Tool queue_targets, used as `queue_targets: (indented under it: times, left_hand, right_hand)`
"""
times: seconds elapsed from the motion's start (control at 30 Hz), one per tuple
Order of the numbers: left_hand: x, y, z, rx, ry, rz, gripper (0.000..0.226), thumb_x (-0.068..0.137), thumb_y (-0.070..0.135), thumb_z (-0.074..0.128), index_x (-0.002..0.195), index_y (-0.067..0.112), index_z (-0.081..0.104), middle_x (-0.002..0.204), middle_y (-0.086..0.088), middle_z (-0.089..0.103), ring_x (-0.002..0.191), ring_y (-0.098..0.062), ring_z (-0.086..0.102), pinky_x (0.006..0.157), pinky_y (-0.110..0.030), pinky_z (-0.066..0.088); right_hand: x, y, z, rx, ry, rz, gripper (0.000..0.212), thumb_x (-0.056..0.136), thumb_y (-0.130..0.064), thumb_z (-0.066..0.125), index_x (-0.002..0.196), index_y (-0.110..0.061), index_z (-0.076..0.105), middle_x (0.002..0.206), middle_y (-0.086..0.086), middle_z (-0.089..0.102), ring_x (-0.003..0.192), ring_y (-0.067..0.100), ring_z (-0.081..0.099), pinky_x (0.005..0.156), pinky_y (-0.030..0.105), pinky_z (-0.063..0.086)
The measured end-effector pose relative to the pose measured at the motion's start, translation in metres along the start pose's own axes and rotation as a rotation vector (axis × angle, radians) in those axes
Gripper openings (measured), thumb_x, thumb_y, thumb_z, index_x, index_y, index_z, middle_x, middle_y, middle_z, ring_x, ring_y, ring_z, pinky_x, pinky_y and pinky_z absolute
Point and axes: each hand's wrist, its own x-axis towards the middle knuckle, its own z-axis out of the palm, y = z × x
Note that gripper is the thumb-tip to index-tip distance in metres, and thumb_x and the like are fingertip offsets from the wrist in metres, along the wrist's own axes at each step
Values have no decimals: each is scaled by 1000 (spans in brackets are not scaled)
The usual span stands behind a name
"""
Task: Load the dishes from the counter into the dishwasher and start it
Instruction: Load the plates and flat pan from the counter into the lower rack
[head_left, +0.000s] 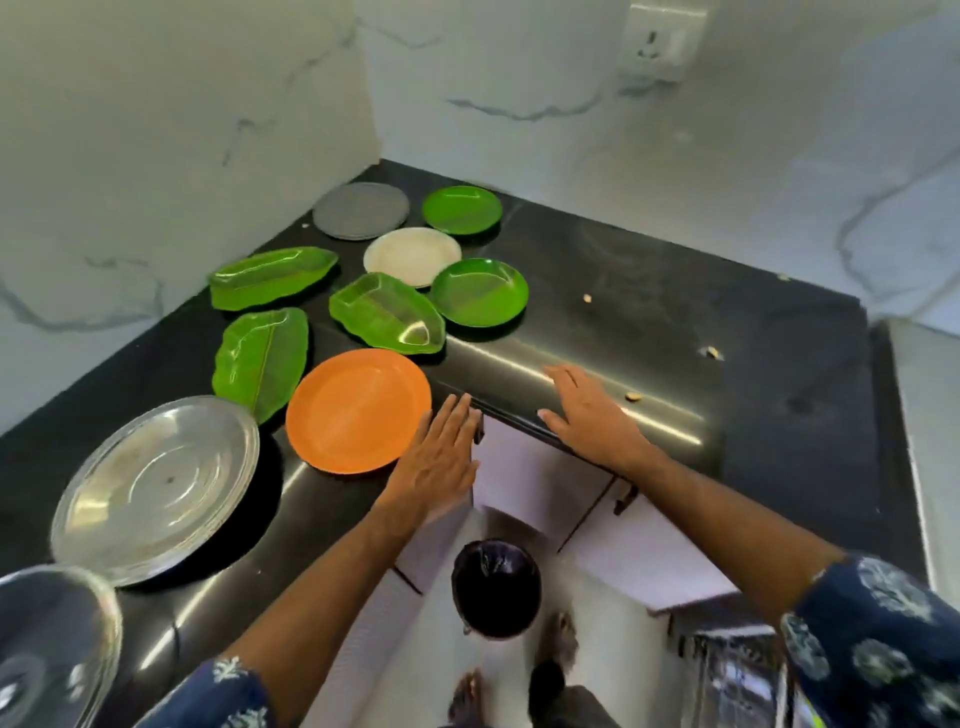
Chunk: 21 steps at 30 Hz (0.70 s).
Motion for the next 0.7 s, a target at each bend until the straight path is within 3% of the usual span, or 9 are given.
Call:
queue_targets:
  times: [0.1, 0.23, 0.4, 0.47, 0.53, 0.63, 0.7]
  left_hand:
    - [23, -6, 7, 28, -37, 3, 68, 106, 44, 25, 159, 11, -3, 166, -10, -13, 153, -26, -16, 125, -46, -2]
    - [52, -8, 18, 20, -87, -31, 70, 106, 50, 19, 157, 12, -11, 165, -10, -17, 152, -26, -18, 125, -46, -1]
    - [64, -4, 32, 26, -130, -38, 72, 105, 54, 16, 157, 14, -13, 165, -10, -19, 152, -27, -17, 125, -47, 0]
    - [64, -4, 35, 22, -125, -51, 72, 105, 55, 16, 158, 14, -11, 165, -10, -17, 152, -26, -16, 125, -47, 1]
    - [67, -4, 34, 1, -140, -60, 71, 105, 55, 16, 158, 15, -10, 165, -8, -17, 153, -26, -16, 126, -46, 2]
    - [68, -3, 29, -19, -162, -64, 70, 105, 53, 17, 158, 16, -10, 165, -7, -18, 153, -24, -16, 126, -45, 2]
    - [69, -3, 26, -45, -172, -78, 69, 105, 53, 18, 159, 18, -7, 166, -5, -14, 153, -22, -14, 126, -45, 3]
  right_hand:
    - [55, 4, 2, 25, -57, 6, 58, 93, -26, 63, 143, -6, 41, 141, 15, 45, 130, 33, 44, 110, 40, 34]
    - [123, 10, 5, -39, -154, -17, 66, 94, -28, 58, 151, -12, 31, 153, 11, 32, 134, 36, 39, 113, 47, 34]
    - [182, 14, 9, -356, -107, -83, 60, 91, -26, 55, 148, -23, 37, 151, 3, 38, 126, 32, 43, 98, 49, 42]
    - [196, 18, 10, -529, -79, -157, 43, 90, -28, 57, 134, -26, 53, 134, 0, 53, 118, 28, 48, 94, 45, 39]
    - [206, 24, 12, -677, -70, -279, 22, 87, -24, 61, 109, -26, 66, 105, -3, 64, 103, 25, 55, 88, 42, 38]
    - [208, 34, 8, -786, -95, -390, 11, 76, -14, 70, 83, -22, 67, 76, -2, 64, 82, 25, 59, 80, 41, 39]
    - [201, 39, 0, -785, -53, -462, 12, 73, -10, 69, 75, -20, 63, 68, 0, 60, 73, 27, 56, 76, 42, 40]
